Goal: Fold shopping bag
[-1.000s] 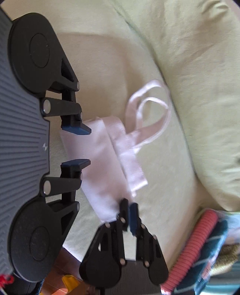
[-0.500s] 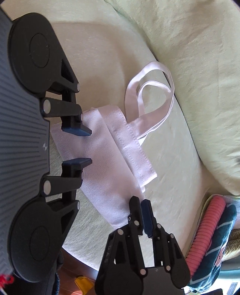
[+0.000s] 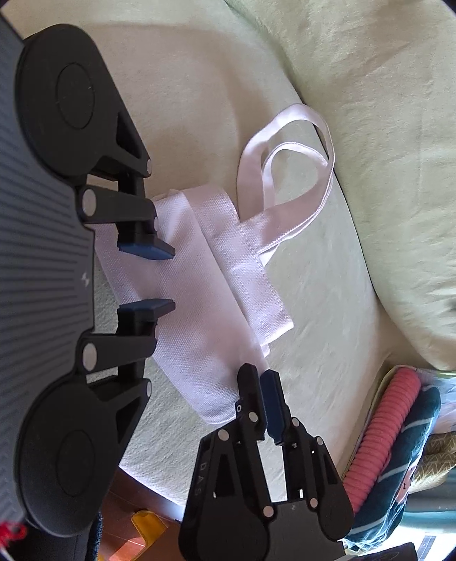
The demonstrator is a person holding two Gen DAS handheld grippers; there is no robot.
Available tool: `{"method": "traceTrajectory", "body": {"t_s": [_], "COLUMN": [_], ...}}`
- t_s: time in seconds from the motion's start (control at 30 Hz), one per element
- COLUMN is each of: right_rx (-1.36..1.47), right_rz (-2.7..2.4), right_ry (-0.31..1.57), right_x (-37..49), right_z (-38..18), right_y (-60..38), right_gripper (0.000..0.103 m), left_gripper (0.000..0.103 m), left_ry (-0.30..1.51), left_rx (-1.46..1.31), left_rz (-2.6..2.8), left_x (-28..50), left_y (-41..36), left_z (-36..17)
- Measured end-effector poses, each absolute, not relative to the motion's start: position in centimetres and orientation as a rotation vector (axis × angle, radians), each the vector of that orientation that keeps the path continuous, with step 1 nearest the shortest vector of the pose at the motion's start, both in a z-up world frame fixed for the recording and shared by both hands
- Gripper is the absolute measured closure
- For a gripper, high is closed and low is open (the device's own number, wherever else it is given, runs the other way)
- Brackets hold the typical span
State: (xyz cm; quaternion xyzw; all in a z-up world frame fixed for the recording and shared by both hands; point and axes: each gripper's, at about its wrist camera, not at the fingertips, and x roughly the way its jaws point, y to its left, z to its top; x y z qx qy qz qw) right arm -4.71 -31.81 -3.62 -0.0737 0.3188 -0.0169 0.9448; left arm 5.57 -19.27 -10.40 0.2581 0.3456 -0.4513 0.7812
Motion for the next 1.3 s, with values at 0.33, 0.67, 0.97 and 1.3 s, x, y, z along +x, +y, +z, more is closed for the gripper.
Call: {"method": "traceTrajectory", "body": {"t_s": [0.33,0.67,0.97,1.3], "right_rx": [-0.141,-0.143,-0.146,-0.493], "right_rz": [-0.044,-0.034,0.007,0.144], "right_ry": [0.650,0.640,0.644,0.578], "right_x": [-4.7,-4.7,-4.9,-10.0], "right_z": [-3.5,-3.4,-2.5,-3.3], "right_y": [-31.8,-31.9,-31.8,-30.5], "right_gripper": [0.091,0.090,0.074,0.059], "left_gripper": [0.074,0.074,0.074,0.074], "left_ry": [0.751,0.758,0.764,0.770], "left_rx": [0.576,0.590,0.608,0.637], "left_rz": [-0.952,-0.945,-0.949,-0.965], "left_x": [5.4,5.6,5.5,5.7], "left_y": [-19.6,-20.0,-20.0,-20.3], "left_z": [-10.4,-10.3,-10.1,-9.9]}}
